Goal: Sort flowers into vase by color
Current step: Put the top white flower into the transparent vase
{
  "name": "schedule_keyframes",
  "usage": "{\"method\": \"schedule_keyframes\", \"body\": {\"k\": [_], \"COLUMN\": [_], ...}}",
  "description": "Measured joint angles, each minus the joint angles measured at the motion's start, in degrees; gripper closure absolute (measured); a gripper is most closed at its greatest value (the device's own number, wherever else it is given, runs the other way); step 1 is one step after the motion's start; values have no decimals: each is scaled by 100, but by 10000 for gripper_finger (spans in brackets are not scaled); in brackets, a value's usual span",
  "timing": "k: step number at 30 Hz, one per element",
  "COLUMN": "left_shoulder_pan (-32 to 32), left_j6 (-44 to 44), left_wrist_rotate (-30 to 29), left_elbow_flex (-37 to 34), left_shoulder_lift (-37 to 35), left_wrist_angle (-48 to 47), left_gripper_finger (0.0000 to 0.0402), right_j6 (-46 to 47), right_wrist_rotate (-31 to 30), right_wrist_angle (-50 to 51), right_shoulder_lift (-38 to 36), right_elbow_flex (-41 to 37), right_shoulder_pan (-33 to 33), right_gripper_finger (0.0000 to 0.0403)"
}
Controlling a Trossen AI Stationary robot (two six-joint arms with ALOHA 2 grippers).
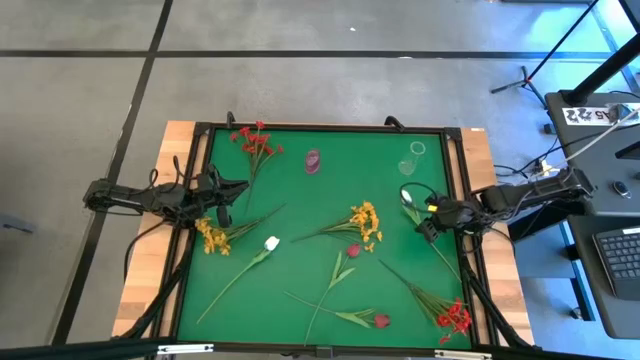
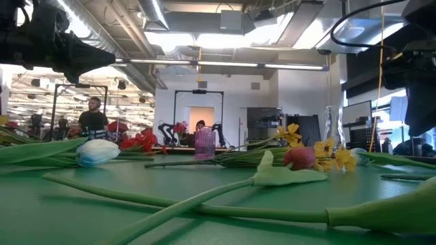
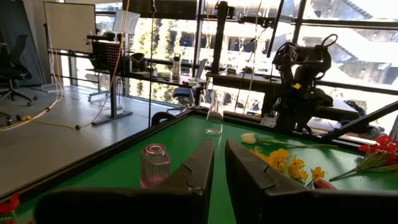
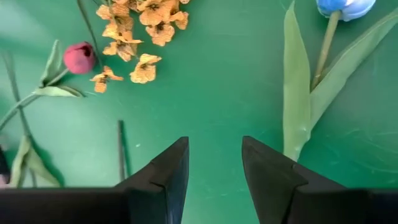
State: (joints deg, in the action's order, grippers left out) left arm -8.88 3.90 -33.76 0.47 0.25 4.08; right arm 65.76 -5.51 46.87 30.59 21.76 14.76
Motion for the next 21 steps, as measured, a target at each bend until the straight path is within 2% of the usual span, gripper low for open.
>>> {"method": "schedule_keyframes", "body": {"k": [8,21], "left_shoulder_pan": [2,2], "left_j6": [0,0], "left_wrist_rotate": [0,0], "left_elbow_flex": [0,0], "left_shoulder_lift": [0,0], "left_wrist_angle": [0,0], "left_gripper_finger": [363,363], "right_j6": [-15,-22], "right_wrist_rotate": [-294,-384], "right_wrist_angle": [-2,-36], "right_shoulder_lift": [534,1969], "right_elbow_flex": [0,0], "right_shoulder_pan": [-15,-15], "right_gripper_finger": [254,254]}}
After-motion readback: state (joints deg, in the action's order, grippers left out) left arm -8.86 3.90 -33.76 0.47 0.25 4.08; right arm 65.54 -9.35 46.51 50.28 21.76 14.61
